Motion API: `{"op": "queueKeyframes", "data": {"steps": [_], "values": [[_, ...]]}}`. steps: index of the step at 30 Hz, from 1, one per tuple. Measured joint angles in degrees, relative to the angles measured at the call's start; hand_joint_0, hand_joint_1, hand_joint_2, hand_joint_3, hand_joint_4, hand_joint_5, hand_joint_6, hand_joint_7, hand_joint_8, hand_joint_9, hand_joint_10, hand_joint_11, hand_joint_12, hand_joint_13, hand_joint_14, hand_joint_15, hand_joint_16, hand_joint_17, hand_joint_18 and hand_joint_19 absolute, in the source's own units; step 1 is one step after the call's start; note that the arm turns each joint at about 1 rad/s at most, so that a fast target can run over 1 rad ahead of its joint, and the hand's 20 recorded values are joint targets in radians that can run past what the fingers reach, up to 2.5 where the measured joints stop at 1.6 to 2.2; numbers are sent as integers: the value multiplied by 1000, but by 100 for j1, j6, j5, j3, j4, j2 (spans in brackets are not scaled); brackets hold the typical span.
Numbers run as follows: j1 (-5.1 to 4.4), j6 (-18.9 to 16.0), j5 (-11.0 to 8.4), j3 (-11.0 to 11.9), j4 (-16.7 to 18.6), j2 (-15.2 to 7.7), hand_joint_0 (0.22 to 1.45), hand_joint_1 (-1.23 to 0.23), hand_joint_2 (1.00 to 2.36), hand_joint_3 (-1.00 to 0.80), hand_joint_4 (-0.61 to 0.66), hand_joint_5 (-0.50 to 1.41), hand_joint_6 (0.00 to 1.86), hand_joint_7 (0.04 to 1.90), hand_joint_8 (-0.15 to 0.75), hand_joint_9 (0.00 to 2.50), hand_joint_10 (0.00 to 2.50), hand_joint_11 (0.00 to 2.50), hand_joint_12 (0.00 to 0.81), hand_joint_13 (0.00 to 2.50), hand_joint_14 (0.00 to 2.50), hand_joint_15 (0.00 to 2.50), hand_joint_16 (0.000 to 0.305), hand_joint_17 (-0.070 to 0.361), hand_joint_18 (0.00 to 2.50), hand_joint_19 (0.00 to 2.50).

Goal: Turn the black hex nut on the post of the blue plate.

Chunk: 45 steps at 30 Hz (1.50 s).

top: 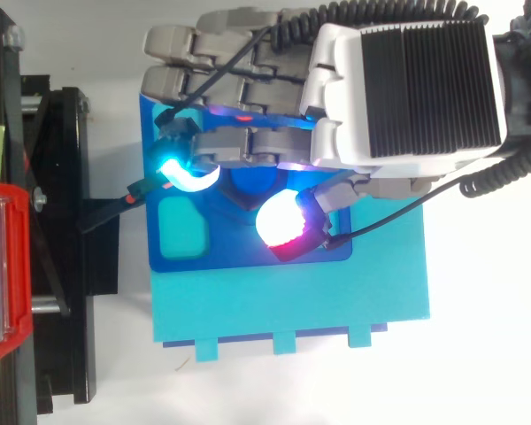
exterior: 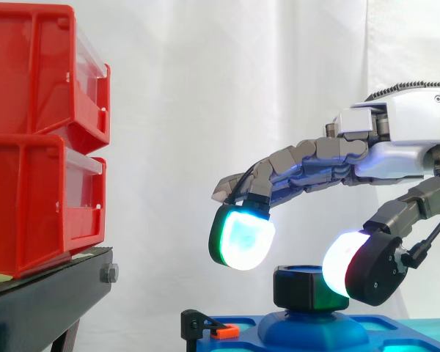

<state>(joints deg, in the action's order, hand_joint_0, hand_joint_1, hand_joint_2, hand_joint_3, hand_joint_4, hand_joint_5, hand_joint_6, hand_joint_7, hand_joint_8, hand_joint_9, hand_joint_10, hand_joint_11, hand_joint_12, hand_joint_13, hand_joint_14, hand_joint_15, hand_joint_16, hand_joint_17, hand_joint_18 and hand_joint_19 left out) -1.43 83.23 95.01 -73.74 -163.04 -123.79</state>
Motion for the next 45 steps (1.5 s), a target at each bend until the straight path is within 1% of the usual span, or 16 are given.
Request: {"op": "queueKeyframes", "data": {"steps": [3,6,10,14,17,23,31,45], "values": [[2,0,6,-1,0,0,639,-755,1010,-429,159,-244,502,865,124,155,2,98,275,101,0,6,38,85,156,205],[5,0,8,0,1,1,610,-770,1000,-500,159,-244,502,864,124,154,2,96,276,102,0,13,38,85,153,215],[4,0,11,-1,-5,0,556,-766,1000,-500,166,-244,502,869,131,152,2,96,284,103,0,12,39,88,160,212],[3,0,15,0,-21,-2,533,-782,1000,-500,171,-244,502,873,135,152,1,91,289,105,0,8,40,90,165,202],[3,0,17,-2,-27,-2,539,-813,1000,-500,172,-243,502,874,133,154,2,107,287,107,0,4,40,90,167,190],[15,5,18,-3,-26,-4,536,-817,1000,-500,172,-243,502,870,133,155,2,99,288,114,0,2,40,90,179,190],[27,9,18,-6,-25,-4,627,-793,1000,-500,170,-238,502,877,123,164,2,103,277,123,0,5,38,84,183,205],[39,9,18,-8,-62,-2,620,-771,1000,-500,199,-221,502,910,123,173,2,106,275,127,0,16,37,84,189,205]]}}
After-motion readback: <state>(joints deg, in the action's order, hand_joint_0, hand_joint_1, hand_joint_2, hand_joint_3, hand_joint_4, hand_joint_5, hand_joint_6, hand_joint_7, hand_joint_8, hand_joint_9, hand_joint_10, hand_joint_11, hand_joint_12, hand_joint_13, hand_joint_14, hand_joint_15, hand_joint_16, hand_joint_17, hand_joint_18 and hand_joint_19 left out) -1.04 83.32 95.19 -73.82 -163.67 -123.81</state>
